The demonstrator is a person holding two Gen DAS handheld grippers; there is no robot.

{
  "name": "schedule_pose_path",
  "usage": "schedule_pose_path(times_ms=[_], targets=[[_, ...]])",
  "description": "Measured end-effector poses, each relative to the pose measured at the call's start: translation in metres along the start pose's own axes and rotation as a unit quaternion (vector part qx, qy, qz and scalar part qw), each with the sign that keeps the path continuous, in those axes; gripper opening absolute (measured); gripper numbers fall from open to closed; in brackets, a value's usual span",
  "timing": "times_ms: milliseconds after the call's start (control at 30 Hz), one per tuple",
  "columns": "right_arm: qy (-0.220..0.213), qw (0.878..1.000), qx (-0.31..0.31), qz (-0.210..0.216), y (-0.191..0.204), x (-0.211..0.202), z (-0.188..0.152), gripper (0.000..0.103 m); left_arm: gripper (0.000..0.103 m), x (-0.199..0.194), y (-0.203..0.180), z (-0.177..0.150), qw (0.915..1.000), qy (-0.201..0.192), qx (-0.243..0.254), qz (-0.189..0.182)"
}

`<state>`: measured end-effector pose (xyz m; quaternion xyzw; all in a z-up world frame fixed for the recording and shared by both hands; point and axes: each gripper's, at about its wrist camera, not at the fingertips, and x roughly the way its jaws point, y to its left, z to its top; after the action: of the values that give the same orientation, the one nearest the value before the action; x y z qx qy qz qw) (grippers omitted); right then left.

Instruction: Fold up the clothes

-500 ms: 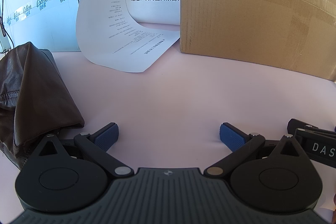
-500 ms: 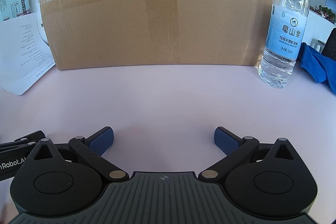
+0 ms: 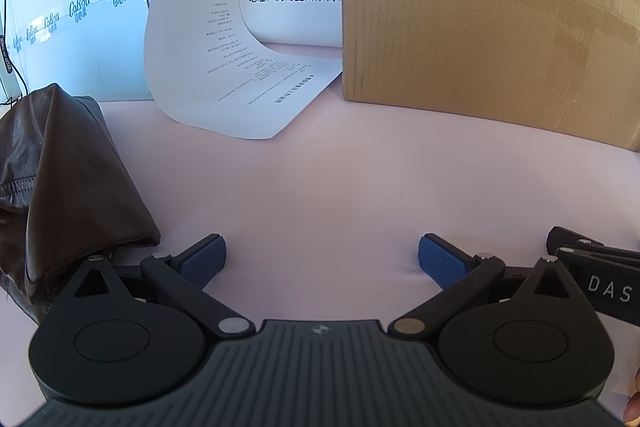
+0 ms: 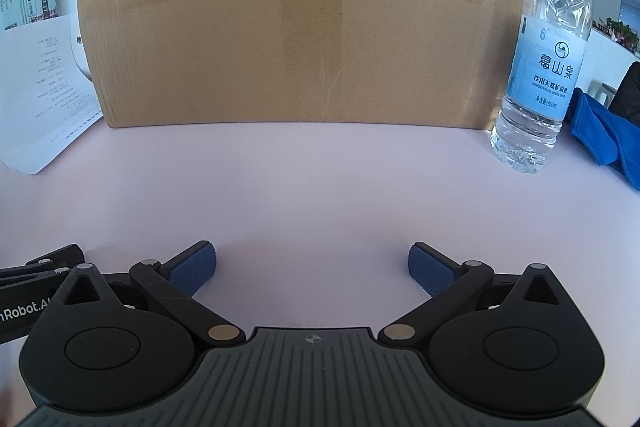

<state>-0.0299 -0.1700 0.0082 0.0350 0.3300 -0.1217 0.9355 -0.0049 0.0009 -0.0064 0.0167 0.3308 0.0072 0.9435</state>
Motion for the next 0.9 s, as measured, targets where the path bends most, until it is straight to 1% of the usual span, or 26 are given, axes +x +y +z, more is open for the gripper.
schedule_pose_path(times_ms=[433, 500, 533, 600, 667, 733, 800, 833, 900], targets=[[-0.004, 1.000, 0.009, 0.013, -0.004, -0.001, -0.002, 0.103, 0.103, 0.002, 0.001, 0.003, 1.0000, -0.001, 0.001, -0.001], [-0.010, 0.999, 0.013, 0.035, -0.006, -0.004, -0.002, 0.103, 0.103, 0.000, 0.004, 0.005, 0.9999, -0.005, 0.011, -0.002], [-0.014, 0.998, 0.016, 0.060, -0.009, -0.006, -0.003, 0.103, 0.103, -0.002, 0.005, 0.005, 0.9997, -0.011, 0.019, 0.002], [-0.023, 0.994, 0.023, 0.108, -0.014, -0.009, -0.004, 0.103, 0.103, -0.016, 0.010, 0.006, 0.9973, -0.051, 0.044, 0.028], [-0.026, 0.986, 0.029, 0.163, -0.020, -0.013, -0.006, 0.103, 0.103, -0.030, 0.016, 0.008, 0.9926, -0.089, 0.064, 0.051], [-0.027, 0.982, 0.027, 0.183, -0.021, -0.014, -0.007, 0.103, 0.103, -0.046, 0.033, 0.011, 0.9911, -0.116, 0.046, 0.047], [-0.028, 0.980, 0.020, 0.194, -0.018, -0.018, -0.008, 0.103, 0.103, -0.064, 0.062, 0.017, 0.9908, -0.130, 0.004, 0.036], [-0.031, 0.979, 0.009, 0.203, -0.015, -0.021, -0.009, 0.103, 0.103, -0.070, 0.075, 0.019, 0.9904, -0.132, -0.013, 0.038], [-0.043, 0.974, -0.018, 0.224, -0.009, -0.028, -0.011, 0.103, 0.103, -0.076, 0.106, 0.024, 0.9885, -0.131, -0.046, 0.060]])
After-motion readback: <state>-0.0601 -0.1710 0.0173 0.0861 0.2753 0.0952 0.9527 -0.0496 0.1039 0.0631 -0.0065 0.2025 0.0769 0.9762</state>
